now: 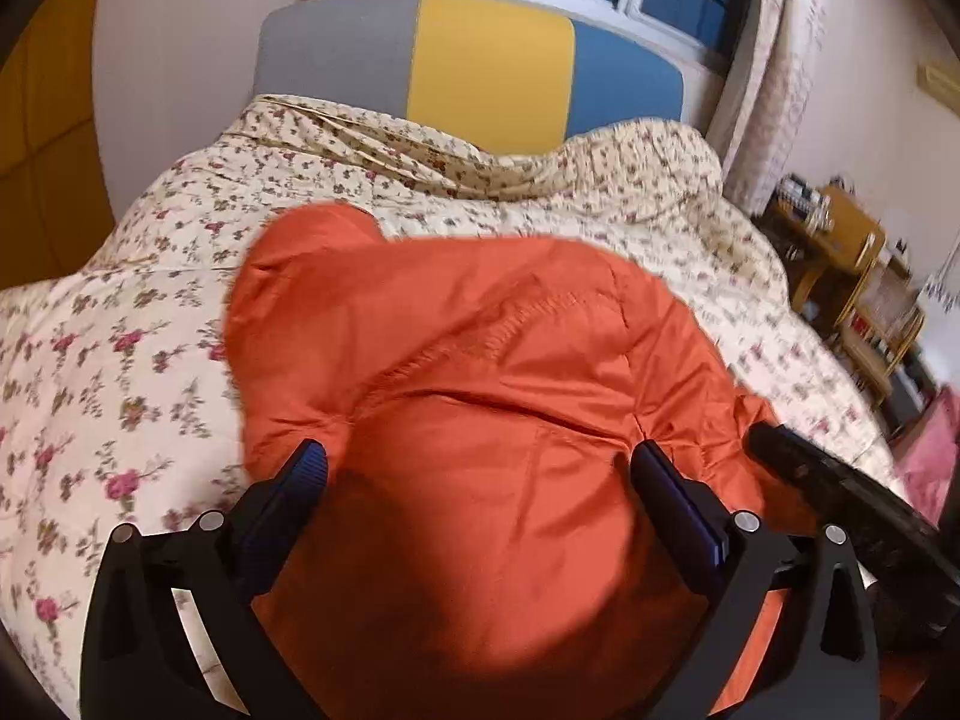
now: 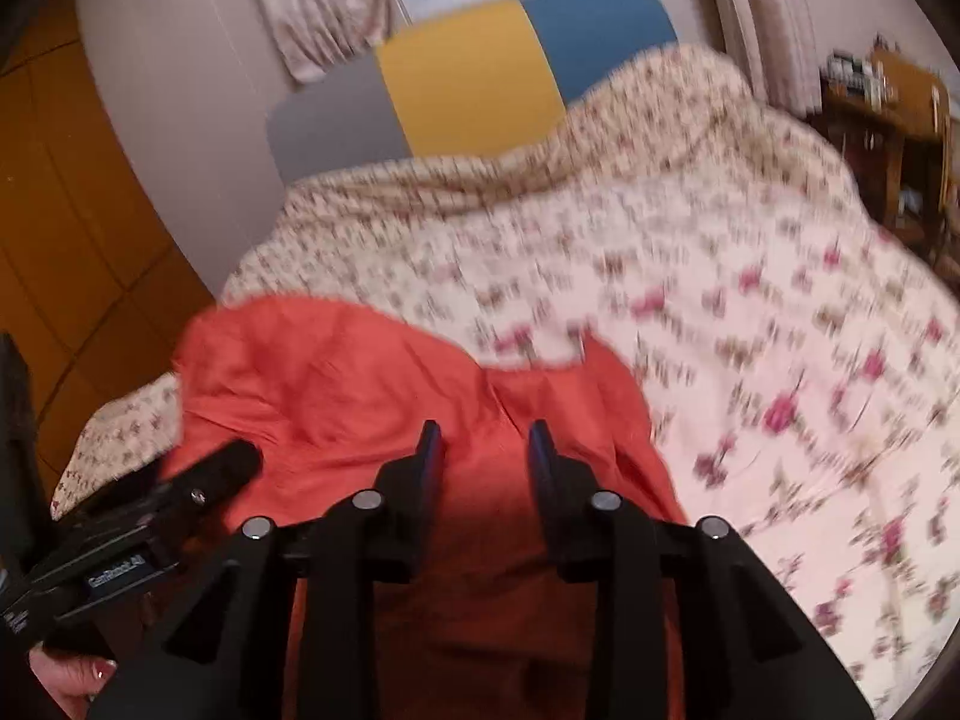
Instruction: Fold large clothes
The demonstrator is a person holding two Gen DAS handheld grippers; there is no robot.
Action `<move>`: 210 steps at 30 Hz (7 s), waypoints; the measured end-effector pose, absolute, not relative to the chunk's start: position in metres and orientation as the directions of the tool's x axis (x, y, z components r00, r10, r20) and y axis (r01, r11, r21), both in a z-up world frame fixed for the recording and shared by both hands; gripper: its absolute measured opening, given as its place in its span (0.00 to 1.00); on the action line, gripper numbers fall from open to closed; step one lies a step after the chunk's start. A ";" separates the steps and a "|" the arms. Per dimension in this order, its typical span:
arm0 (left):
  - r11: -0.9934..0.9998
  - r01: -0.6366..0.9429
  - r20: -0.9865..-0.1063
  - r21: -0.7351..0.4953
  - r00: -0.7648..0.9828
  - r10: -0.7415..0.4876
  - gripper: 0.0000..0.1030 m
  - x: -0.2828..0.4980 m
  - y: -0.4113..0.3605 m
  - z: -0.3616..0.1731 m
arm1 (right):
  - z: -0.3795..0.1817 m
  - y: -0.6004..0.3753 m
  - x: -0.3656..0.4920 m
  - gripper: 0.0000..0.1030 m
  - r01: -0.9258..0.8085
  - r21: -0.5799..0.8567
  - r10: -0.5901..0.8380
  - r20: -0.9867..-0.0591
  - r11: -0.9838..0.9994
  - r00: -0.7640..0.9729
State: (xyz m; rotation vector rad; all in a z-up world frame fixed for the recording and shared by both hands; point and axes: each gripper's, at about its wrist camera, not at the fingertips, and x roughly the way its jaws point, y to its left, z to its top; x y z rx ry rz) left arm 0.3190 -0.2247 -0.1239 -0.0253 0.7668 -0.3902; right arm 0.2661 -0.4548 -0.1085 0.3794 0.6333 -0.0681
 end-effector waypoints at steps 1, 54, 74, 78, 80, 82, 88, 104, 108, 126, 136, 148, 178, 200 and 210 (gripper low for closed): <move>0.939 0.306 -0.654 -0.157 0.680 -0.331 0.97 0.319 -0.219 -0.118 | -0.102 -0.452 0.266 0.29 0.163 0.320 0.058 -0.581 0.933 0.812; 0.911 0.301 -0.683 -0.283 0.604 -0.411 0.97 0.258 -0.160 -0.142 | -0.151 -0.480 0.182 0.87 0.258 0.441 0.077 -0.611 0.860 0.788; 0.767 0.382 -0.700 -0.516 0.328 -0.634 0.97 0.254 -0.160 -0.173 | -0.195 -0.493 0.200 0.89 0.153 0.675 0.428 -0.609 0.722 0.668; 0.789 0.476 -0.718 -0.389 0.380 -0.583 0.94 0.233 -0.187 -0.150 | -0.194 -0.498 0.197 0.79 0.139 0.712 0.451 -0.571 0.688 0.686; 0.785 0.515 -0.700 -0.343 0.417 -0.580 0.85 0.220 -0.194 -0.137 | -0.194 -0.500 0.191 0.75 0.134 0.737 0.458 -0.540 0.662 0.706; 0.782 0.533 -0.682 -0.323 0.441 -0.583 0.79 0.212 -0.193 -0.128 | -0.192 -0.501 0.185 0.69 0.118 0.754 0.468 -0.514 0.647 0.719; 0.786 0.561 -0.639 -0.261 0.510 -0.576 0.73 0.187 -0.177 -0.110 | -0.180 -0.483 0.173 0.67 0.065 0.766 0.489 -0.470 0.639 0.734; 0.870 0.421 -0.556 -0.257 0.672 -0.490 0.72 0.158 -0.048 -0.088 | -0.152 -0.343 0.212 0.67 -0.116 0.725 0.584 -0.437 0.679 0.685; 0.900 0.349 -0.543 -0.259 0.718 -0.435 0.72 0.154 -0.001 -0.088 | -0.152 -0.296 0.237 0.67 -0.165 0.709 0.613 -0.440 0.686 0.657; 0.960 0.206 -0.587 -0.190 0.760 -0.279 0.91 0.130 0.044 -0.143 | -0.179 -0.249 0.218 0.84 -0.016 0.363 0.252 -0.614 0.931 0.748; 0.993 0.012 -0.586 -0.120 0.806 -0.080 0.97 0.179 0.056 -0.073 | -0.071 -0.220 0.222 0.83 -0.138 0.312 0.278 -0.468 0.940 0.839; 0.995 -0.090 -0.713 -0.039 0.700 0.036 0.97 0.314 0.037 -0.096 | -0.120 -0.173 0.339 0.52 -0.124 0.253 0.266 -0.672 0.960 0.691; 0.991 -0.132 -0.679 0.020 0.726 0.110 0.97 0.333 0.021 -0.142 | -0.168 -0.175 0.348 0.55 -0.103 0.253 0.246 -0.638 0.962 0.730; 0.998 -0.036 -0.594 -0.047 0.804 0.001 0.97 0.174 0.018 -0.115 | -0.127 -0.208 0.203 0.92 -0.097 0.251 0.236 -0.616 0.963 0.752; 1.000 -0.025 -0.594 -0.005 0.805 0.017 0.97 0.104 0.024 -0.099 | -0.107 -0.213 0.114 0.98 -0.115 0.200 0.214 -0.589 0.973 0.779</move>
